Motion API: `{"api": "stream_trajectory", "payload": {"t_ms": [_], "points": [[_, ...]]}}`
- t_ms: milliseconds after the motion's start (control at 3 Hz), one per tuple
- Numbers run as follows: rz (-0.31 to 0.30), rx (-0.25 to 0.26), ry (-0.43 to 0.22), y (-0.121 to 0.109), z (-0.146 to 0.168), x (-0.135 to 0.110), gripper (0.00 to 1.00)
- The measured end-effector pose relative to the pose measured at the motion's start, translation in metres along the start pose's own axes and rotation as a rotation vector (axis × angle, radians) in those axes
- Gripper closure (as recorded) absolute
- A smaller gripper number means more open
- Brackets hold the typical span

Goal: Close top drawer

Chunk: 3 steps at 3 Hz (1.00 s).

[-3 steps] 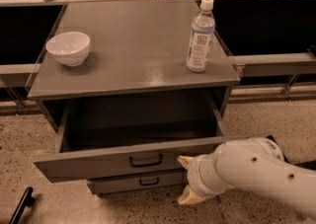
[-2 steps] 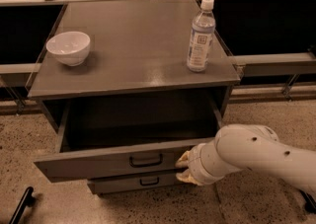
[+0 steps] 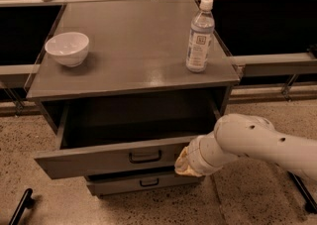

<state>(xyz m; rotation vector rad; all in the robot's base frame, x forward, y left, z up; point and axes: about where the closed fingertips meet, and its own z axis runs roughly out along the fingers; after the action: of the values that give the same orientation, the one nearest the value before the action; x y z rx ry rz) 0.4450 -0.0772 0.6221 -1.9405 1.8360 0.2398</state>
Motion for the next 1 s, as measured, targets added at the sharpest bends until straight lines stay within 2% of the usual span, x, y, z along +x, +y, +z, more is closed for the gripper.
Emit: {"api": "stream_trajectory", "payload": {"t_ms": [333, 667, 1000], "points": [[-0.013, 0.054, -0.017, -0.0264, 0.0036, -0.0083, 0.23], [-0.013, 0.054, -0.017, -0.0264, 0.0036, -0.0083, 0.0], [-0.016, 0.053, -0.021, -0.0298, 0.0035, -0.0083, 0.03]]}}
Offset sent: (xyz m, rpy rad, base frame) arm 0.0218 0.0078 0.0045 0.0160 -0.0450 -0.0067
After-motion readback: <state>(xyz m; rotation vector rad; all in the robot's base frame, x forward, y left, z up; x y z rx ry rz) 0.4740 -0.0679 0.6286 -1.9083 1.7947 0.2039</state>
